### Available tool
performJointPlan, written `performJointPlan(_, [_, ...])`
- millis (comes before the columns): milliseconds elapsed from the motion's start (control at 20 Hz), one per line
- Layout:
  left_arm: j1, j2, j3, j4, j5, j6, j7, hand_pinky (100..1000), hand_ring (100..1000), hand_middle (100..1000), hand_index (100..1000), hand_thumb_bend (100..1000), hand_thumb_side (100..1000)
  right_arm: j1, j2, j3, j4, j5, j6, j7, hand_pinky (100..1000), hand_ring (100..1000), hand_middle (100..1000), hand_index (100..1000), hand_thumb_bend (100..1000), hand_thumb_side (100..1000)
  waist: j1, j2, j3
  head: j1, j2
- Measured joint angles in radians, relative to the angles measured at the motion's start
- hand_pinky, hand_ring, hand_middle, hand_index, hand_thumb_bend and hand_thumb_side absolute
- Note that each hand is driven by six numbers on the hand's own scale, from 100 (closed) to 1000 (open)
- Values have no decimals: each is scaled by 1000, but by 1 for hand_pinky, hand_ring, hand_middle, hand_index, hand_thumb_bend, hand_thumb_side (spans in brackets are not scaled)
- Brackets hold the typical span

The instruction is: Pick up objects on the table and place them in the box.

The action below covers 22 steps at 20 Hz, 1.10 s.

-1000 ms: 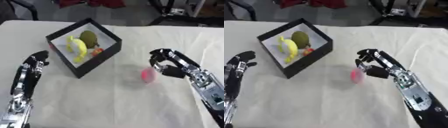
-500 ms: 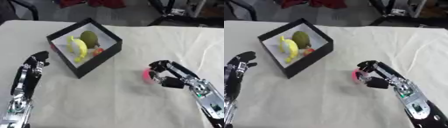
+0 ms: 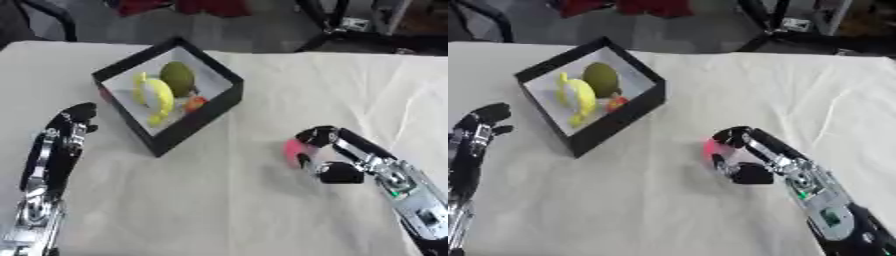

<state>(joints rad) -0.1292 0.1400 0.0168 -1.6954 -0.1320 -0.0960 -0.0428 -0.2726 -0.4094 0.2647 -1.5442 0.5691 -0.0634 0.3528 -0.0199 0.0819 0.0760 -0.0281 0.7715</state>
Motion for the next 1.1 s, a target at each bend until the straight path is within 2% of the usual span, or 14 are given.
performJointPlan(200, [0,0,0,0,0,0,0,783,840,765,801,161,764,-10,0,-4,0,77,6,-10,810,770,756,854,100,241,0,0,1,0,0])
performJointPlan(250, [0,0,0,0,0,0,0,783,840,765,801,160,764,-10,0,-6,1,96,6,-12,811,771,756,851,100,134,0,0,3,0,0])
performJointPlan(300, [0,0,0,0,0,0,0,783,840,765,801,160,764,-13,0,-6,4,114,6,-14,811,771,756,850,100,103,0,0,3,0,0])
performJointPlan(500, [0,0,0,0,0,1,-1,783,840,766,801,159,764,-22,0,-7,14,169,3,-17,810,768,749,820,100,100,0,0,5,0,0])
performJointPlan(600, [0,0,0,0,0,1,-1,783,840,766,801,158,764,-28,0,-10,20,183,2,-18,808,762,737,774,100,100,0,0,5,0,0])
performJointPlan(650, [0,0,0,0,0,1,-2,783,840,766,801,158,764,-29,0,-12,23,188,2,-20,805,757,725,711,100,100,0,0,5,0,0])
performJointPlan(700, [0,0,0,0,0,1,-2,783,840,766,801,158,764,-32,0,-12,26,193,2,-23,805,756,724,702,100,100,0,0,5,0,0])
performJointPlan(750, [0,0,0,0,0,1,-2,783,840,766,801,157,765,-36,0,-13,28,197,3,-28,798,746,702,596,100,100,0,0,5,0,0])
performJointPlan(800, [0,0,0,0,0,1,-2,783,840,766,801,156,765,-38,0,-13,31,200,5,-33,797,745,700,583,100,100,0,0,6,0,0])
performJointPlan(850, [0,0,0,0,0,1,-2,783,840,766,801,156,765,-41,0,-14,33,202,7,-40,790,735,676,497,100,100,0,0,6,0,0])
performJointPlan(1100, [-1,0,0,0,0,1,-2,783,840,766,801,154,766,-53,0,-18,41,211,13,-81,771,703,615,316,100,100,0,0,6,0,0])
